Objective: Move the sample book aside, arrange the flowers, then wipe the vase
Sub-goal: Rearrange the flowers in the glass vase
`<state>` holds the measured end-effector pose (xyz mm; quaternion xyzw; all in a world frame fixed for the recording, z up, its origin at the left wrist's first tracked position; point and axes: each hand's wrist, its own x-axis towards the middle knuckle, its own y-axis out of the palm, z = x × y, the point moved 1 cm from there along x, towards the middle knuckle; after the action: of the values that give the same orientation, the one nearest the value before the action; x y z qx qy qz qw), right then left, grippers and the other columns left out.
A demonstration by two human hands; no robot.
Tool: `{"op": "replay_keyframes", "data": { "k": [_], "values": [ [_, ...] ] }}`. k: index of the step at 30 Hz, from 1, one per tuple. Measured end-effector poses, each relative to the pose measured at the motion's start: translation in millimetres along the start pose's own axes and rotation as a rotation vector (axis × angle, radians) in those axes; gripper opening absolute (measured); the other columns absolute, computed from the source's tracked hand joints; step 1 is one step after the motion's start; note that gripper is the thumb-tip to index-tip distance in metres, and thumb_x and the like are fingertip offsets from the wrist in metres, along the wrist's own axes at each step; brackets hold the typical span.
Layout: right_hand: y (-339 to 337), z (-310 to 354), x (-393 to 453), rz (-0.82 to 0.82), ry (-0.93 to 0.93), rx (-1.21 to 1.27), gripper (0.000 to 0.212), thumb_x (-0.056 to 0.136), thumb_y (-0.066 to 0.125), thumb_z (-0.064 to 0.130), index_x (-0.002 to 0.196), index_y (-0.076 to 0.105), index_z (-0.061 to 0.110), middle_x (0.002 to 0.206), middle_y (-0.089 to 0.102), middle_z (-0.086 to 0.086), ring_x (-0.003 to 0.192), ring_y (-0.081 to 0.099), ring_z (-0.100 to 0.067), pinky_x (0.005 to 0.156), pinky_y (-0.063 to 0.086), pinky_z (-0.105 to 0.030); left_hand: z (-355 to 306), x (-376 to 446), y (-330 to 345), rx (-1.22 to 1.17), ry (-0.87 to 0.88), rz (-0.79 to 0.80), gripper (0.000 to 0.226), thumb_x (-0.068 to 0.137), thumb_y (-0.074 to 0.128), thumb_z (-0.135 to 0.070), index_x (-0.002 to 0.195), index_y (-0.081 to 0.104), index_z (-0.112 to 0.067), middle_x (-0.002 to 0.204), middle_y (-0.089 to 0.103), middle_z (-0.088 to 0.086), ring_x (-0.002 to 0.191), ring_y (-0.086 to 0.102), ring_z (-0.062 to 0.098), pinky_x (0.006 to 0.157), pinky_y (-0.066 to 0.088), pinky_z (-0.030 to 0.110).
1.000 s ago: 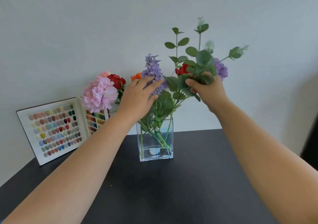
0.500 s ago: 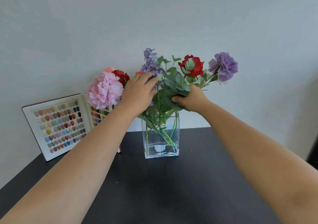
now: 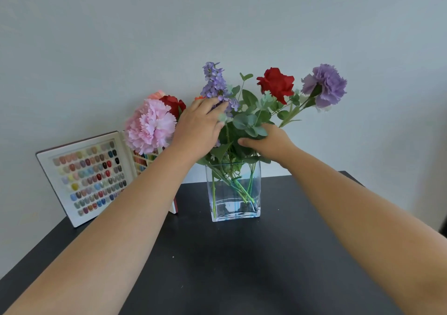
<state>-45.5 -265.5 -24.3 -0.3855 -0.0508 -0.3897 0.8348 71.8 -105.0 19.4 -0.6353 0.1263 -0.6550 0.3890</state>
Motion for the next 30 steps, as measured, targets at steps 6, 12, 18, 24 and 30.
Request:
{"op": "replay_keyframes", "data": {
  "k": [6,12,18,24,30],
  "values": [
    [-0.6,-11.5,3.3,0.05,0.027,0.151,0.039,0.075,0.081,0.019,0.111,0.068,0.014,0.096,0.072,-0.008,0.086,0.069,-0.029,0.083,0.056,-0.045,-5.0,0.2,-1.4,-0.024,-0.008,0.002,0.042,0.095,0.056,-0.019,0.135,0.055,-0.008,0.138,0.054,0.011,0.124,0.046,0.035,0.1,0.041,0.05],
    [-2.8,-22.3,13.7,0.224,0.097,-0.049,0.036,0.068,0.086,0.023,0.093,0.069,0.002,0.092,0.069,-0.014,0.089,0.062,-0.033,0.081,0.05,-0.04,-4.9,-1.4,-3.8,-0.059,-0.017,-0.004,0.045,0.095,0.057,-0.017,0.139,0.051,-0.008,0.135,0.055,0.012,0.123,0.046,0.034,0.102,0.039,0.044],
    [-14.5,-24.8,6.3,0.11,0.03,0.225,0.035,0.063,0.087,0.042,0.089,0.07,0.026,0.094,0.067,0.005,0.085,0.061,-0.011,0.077,0.047,-0.026,-7.1,-3.9,-4.0,-0.107,-0.022,-0.021,0.045,0.095,0.057,-0.013,0.139,0.05,-0.007,0.134,0.055,0.014,0.122,0.047,0.035,0.104,0.037,0.043],
    [-10.6,-39.8,3.8,-0.019,0.054,0.2,0.015,0.073,0.083,0.021,0.08,0.073,0.011,0.067,0.063,-0.001,0.055,0.054,-0.012,0.053,0.04,-0.022,-12.6,-5.0,-3.3,-0.126,-0.04,-0.013,0.046,0.095,0.058,-0.014,0.139,0.05,-0.007,0.135,0.055,0.015,0.122,0.047,0.035,0.105,0.034,0.042],
    [-4.5,-57.4,0.7,-0.071,0.197,0.318,0.017,0.072,0.083,0.027,0.075,0.072,0.014,0.067,0.062,-0.001,0.062,0.049,-0.015,0.052,0.037,-0.023,-18.7,-6.5,-4.9,-0.189,-0.052,-0.04,0.043,0.096,0.054,-0.012,0.139,0.051,-0.009,0.136,0.054,0.013,0.125,0.045,0.032,0.106,0.03,0.032]
  ]
}}
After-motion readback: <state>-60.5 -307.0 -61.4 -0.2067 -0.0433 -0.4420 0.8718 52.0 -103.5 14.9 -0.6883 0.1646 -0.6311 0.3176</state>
